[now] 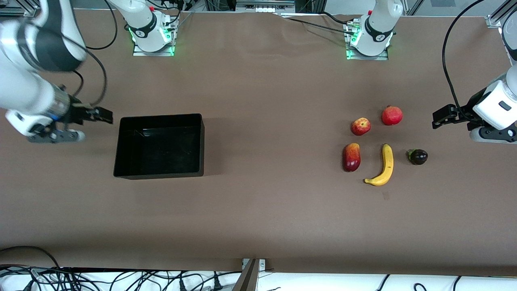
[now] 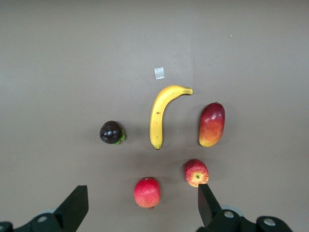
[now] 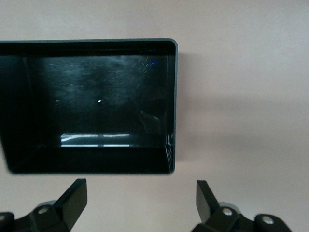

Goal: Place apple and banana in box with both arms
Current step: 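Lower the right gripper and grasp the black box's rim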

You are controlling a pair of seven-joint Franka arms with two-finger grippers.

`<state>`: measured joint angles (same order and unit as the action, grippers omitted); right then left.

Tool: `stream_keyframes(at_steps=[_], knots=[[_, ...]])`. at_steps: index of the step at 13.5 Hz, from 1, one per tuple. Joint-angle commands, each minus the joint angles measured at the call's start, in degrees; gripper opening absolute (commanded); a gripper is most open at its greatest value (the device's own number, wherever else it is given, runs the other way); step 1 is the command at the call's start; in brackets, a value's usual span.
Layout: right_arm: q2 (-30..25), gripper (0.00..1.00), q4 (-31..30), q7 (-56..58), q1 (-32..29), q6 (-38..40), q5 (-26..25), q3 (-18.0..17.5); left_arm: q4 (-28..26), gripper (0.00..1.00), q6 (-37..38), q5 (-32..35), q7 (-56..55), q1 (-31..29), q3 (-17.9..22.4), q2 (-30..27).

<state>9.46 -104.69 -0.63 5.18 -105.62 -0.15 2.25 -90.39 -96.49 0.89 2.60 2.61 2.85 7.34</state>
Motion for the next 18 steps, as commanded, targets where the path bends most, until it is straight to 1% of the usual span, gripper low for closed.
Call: stream_keyframes(at_steps=[1, 4, 9, 10, 11, 12, 13, 14, 15, 17, 18], knots=[[3.27, 1.0, -4.02, -1.13, -0.78, -7.73, -0.2, -0.14, -0.93, 1.0, 0.25, 1.39, -0.22, -0.06, -0.22, -1.01], [7.31, 1.0, -7.19, -0.43, -1.48, -15.64, 0.41, 0.74, -0.85, 1.0, 0.25, 1.39, -0.22, -0.06, -0.22, -1.01], [14.52, 1.0, -7.28, 0.19, -3.77, -23.65, 1.12, 0.74, -1.02, 1.0, 0.33, 1.39, -0.22, -0.06, -0.22, -1.01], [15.14, 0.93, -7.28, 0.19, -4.12, -24.1, 1.38, 0.74, -0.93, 1.0, 0.33, 1.39, -0.22, -0.06, -0.22, -1.01], [15.23, 0.71, -7.28, 0.45, -4.12, -24.02, 1.65, 0.74, -0.93, 1.0, 0.33, 1.39, -0.22, -0.06, -0.22, -1.1], [15.23, 0.34, -7.28, 0.45, -4.12, -23.84, 1.73, 0.66, -1.02, 1.0, 0.42, 1.39, -0.22, -0.06, -0.22, -1.1], [15.23, 0.03, -7.2, 0.45, -4.12, -23.58, 2.0, 0.57, -1.02, 1.0, 0.42, 1.39, -0.22, -0.06, -0.22, -1.01], [15.15, 0.0, -6.76, 0.54, -4.12, -22.97, 3.65, 0.48, -1.02, 1.0, 0.42, 1.39, -0.22, -0.06, -0.22, -1.1], [14.97, 0.0, -6.58, 0.71, -4.04, -22.18, 5.24, 0.39, -1.02, 1.0, 0.42, 1.39, -0.22, -0.06, -0.22, -1.1], [14.45, 0.0, -5.18, 0.8, -3.86, -20.51, 5.6, -0.05, -1.02, 1.0, 0.42, 1.39, -0.22, -0.06, -0.22, -1.1], [14.18, 0.0, -3.61, 1.06, -3.77, -18.85, 5.69, -1.01, -1.02, 1.0, 0.51, 1.39, -0.22, -0.06, -0.22, -1.1]])
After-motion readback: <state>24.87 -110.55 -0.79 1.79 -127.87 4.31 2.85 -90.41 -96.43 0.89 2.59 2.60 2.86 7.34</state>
